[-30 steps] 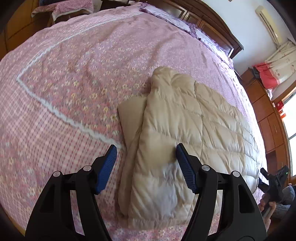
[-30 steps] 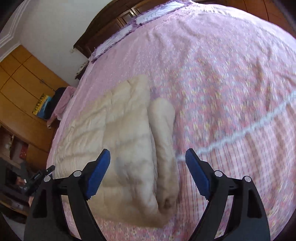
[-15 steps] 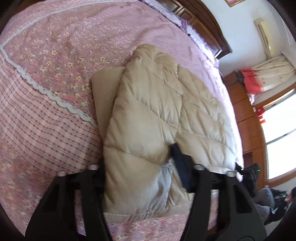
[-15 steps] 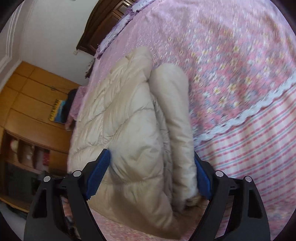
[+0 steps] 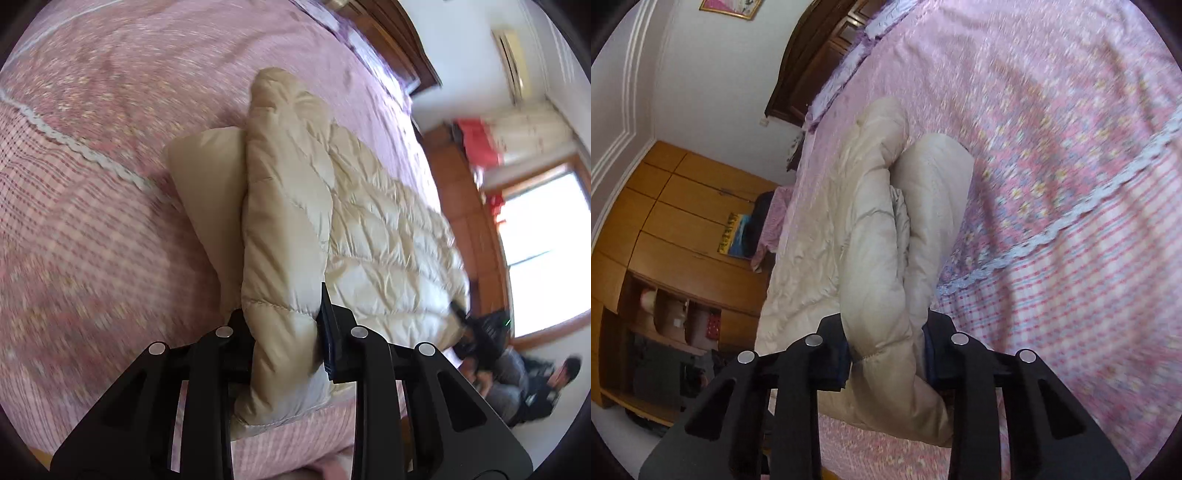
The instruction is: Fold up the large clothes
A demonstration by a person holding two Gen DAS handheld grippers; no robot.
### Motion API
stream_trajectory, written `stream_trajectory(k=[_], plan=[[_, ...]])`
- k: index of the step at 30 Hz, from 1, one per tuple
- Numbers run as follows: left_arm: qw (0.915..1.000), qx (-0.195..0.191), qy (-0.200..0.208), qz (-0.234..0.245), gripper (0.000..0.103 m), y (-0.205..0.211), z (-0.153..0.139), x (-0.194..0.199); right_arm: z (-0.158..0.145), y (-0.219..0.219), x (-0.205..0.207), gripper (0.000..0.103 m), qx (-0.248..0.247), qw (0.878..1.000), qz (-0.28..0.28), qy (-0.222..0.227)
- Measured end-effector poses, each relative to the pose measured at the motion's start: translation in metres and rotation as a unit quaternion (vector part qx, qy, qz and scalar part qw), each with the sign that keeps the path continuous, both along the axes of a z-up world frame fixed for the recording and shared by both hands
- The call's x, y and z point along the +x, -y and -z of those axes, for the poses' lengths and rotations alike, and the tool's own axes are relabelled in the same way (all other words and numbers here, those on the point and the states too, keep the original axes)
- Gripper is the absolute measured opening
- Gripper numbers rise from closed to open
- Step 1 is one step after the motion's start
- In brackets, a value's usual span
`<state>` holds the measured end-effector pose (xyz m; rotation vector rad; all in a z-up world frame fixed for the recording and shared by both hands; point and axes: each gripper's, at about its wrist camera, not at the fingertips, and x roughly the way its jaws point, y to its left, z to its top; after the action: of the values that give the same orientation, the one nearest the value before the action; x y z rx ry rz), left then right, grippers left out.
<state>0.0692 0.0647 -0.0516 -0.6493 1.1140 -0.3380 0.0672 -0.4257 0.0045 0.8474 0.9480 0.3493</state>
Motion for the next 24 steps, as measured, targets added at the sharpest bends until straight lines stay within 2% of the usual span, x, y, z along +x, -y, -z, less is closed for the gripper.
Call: stream_trajectory(k=[2, 4, 6, 8, 13, 14, 15, 20, 24], plan=[[0.9996, 0.02, 0.002, 0.019, 0.026, 0.015, -0.002, -0.006, -0.01, 0.011, -0.015, 0.03, -0.01, 1.0, 0.007, 0.001], [0.9981, 0.056, 0.004, 0.027, 0.031, 0.03, -0.003, -0.008, -0.016, 0.019, -0.026, 0.03, -0.02, 1.0, 0.011, -0.002], [0.9945, 0.1, 0.011, 0.027, 0.039, 0.041, -0.005, -0.007, -0.014, 0.018, -0.032, 0.03, -0.03, 0.999, 0.01, -0.008], [0.9911, 0.129, 0.015, 0.026, 0.041, 0.049, -0.01, -0.006, -0.005, 0.015, -0.038, 0.03, -0.058, 0.998, 0.0, -0.019], [0.9808, 0.191, 0.033, 0.022, 0.043, 0.058, -0.037, -0.01, 0.007, 0.017, -0.042, 0.048, -0.074, 0.997, -0.001, -0.025], [0.979, 0.2, 0.037, 0.018, 0.043, 0.058, -0.043, -0.012, 0.008, 0.018, -0.043, 0.057, -0.077, 0.997, 0.0, -0.023], [0.9772, 0.208, 0.041, 0.012, 0.043, 0.058, -0.049, -0.014, 0.009, 0.02, -0.045, 0.061, -0.078, 0.997, 0.0, -0.02], [0.9665, 0.247, 0.07, -0.001, 0.043, 0.047, -0.081, -0.027, 0.02, 0.028, -0.05, 0.069, -0.061, 0.998, 0.002, -0.018], [0.9653, 0.241, 0.098, 0.015, 0.043, 0.055, -0.097, -0.019, 0.032, 0.032, -0.052, 0.072, -0.041, 0.999, 0.002, -0.016]])
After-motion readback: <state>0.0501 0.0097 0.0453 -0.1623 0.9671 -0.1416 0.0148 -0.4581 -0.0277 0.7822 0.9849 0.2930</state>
